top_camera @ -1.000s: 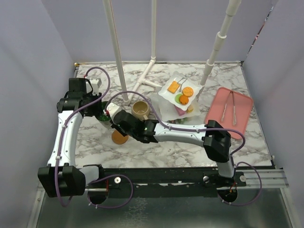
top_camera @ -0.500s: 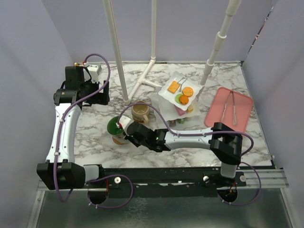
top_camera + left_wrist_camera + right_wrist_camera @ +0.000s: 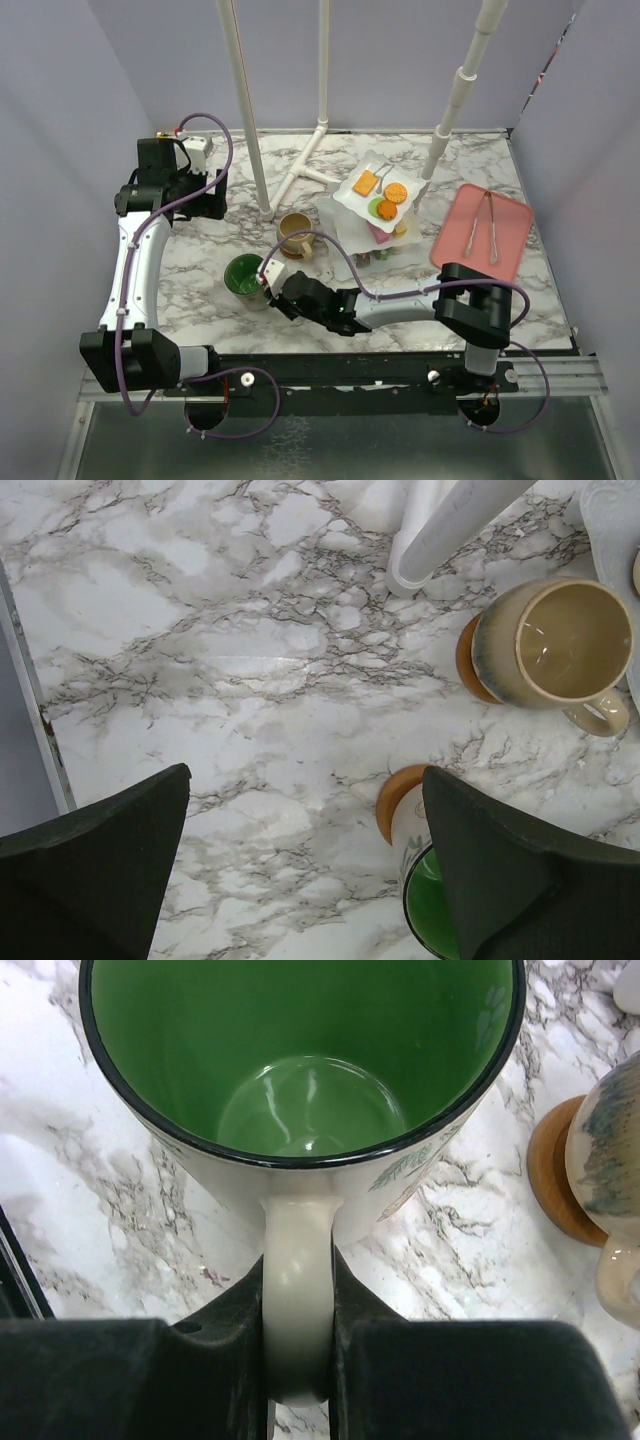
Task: Serve the afternoon tea
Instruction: Place the cup on the coaster.
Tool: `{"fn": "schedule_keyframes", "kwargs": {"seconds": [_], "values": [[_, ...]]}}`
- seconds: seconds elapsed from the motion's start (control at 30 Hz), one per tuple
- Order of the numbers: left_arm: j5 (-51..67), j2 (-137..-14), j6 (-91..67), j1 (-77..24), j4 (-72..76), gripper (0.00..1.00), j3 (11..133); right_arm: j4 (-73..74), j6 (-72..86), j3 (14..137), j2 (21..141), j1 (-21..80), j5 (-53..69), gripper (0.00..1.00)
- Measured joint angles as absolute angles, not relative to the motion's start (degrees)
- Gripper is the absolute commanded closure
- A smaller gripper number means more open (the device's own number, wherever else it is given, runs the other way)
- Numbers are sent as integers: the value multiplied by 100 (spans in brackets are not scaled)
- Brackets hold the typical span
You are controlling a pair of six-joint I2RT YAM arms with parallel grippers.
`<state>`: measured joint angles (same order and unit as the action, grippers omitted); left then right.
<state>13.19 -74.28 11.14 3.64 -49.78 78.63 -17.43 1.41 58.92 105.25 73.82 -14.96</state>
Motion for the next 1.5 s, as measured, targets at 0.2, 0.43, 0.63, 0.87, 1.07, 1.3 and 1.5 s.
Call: {"fn": "schedule_keyframes", "kwargs": {"seconds": [0.2,0.43,0.63,0.87,1.07,1.3,1.5], "values": [[1297,-7432,1273,368,-4888,1,7634,-2502,-8,5664,10602,7382,-1494,100],[1201,-7559,1435,421,-4740,1,7489,-2880,-130,5666,10951,7382,-1433,100],[1175,-7572,1551,548,-4445,1,7196,-3201,-167,5546,11059,7382,-1435,100],[1125,-7553,1702,556,-3730,1,6388,-3463,-163,5384,11063,7382,-1514,41],[1090,-7450,1723,580,-2836,1,5446,-3863,-180,5083,10818,7382,-1682,11],[1090,-7577,1610,650,-2123,1,5301,-3721,-132,5013,9957,7382,-1865,6],[1127,-7861,1459,906,-1855,1,5301,-3044,21,5098,8462,7382,-1916,5]]}}
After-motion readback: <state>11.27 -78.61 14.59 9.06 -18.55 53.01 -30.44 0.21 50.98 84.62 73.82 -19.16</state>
